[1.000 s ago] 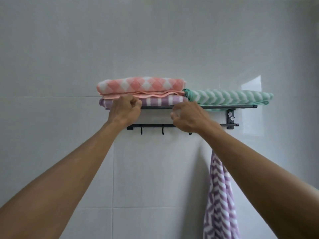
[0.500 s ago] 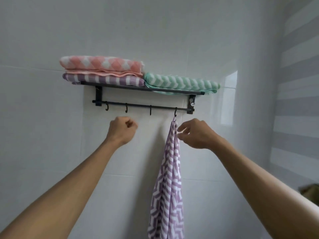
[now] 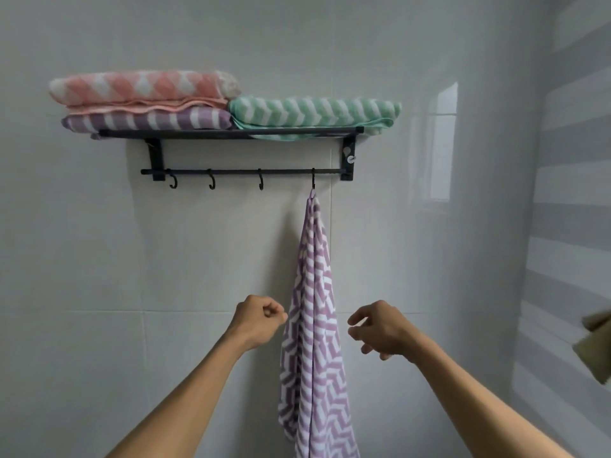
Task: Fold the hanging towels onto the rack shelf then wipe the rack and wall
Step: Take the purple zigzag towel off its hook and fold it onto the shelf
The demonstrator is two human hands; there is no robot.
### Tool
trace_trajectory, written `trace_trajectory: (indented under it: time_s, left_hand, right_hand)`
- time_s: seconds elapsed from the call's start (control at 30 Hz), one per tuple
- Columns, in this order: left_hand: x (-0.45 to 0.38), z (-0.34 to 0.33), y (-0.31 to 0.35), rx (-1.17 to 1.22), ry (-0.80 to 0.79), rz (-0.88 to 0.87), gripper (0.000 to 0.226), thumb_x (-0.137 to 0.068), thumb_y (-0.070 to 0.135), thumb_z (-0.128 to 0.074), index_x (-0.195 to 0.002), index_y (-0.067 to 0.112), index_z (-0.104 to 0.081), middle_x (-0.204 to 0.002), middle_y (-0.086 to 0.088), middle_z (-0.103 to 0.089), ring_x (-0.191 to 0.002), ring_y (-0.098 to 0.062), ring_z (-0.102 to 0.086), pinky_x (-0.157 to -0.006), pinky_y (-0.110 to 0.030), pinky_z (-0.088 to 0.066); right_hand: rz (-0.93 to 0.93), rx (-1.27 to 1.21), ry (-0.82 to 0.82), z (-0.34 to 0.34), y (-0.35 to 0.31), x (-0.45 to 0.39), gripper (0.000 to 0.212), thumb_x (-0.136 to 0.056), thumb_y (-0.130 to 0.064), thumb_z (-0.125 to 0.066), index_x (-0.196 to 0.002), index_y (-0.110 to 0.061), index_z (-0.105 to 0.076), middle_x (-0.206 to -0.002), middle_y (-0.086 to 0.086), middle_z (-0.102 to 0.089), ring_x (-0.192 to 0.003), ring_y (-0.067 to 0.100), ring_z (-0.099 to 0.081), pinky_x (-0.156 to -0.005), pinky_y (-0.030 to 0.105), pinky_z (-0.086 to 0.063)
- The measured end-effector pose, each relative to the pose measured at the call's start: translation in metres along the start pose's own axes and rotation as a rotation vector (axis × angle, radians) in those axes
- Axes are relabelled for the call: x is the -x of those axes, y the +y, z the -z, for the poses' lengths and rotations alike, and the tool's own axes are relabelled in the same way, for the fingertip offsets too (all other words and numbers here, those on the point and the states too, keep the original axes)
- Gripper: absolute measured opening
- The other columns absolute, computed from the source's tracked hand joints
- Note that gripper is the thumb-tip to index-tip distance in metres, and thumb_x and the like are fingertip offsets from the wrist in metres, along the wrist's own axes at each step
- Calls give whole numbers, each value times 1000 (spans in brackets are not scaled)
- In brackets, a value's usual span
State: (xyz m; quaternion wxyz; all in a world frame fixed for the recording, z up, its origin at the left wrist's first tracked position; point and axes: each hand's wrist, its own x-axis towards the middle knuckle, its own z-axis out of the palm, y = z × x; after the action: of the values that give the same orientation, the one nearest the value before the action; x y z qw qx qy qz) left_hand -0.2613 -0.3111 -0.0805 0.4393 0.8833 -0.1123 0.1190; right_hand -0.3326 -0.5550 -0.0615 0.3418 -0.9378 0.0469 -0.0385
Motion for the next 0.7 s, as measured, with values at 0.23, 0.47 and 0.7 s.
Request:
trace_trajectory:
  time_s: [0.23,0.47,0.7]
  left_hand:
    - [-92,-15,-3,100,22,10,12,-85,27,-76,-94,20,-75,-86,3,-73,-90,-17,-70,-84,-31,-58]
    - [-190,-20,17,229,35,-69,24,-90,38,-70,-107,21,-71,-98,7,-67,-103,-19,-67,-92,-43,-58]
    - [-251,-38,35,454,-95,-170,68,-75,76,-60,-125,30,-65,-116,8,-72,-104,-14,-70,-93,-46,-58]
  right_hand:
    - [33,-90,74,4,-15,-85,40,-96,-21,-59,-135,-10,-59,-101,9,-74,-79,13,-74,-58,29,-60]
    - [103,-197,238,10,-42,-178,65,-98,-32,-62,-155,-17,-34,-135,12,-58,-97,26,-70,-62,33,-62]
    - [164,-416,219,5,-48,-239,72,-97,-49,-58,-157,-27,-24,-146,12,-52,-101,28,-71,-63,34,-63]
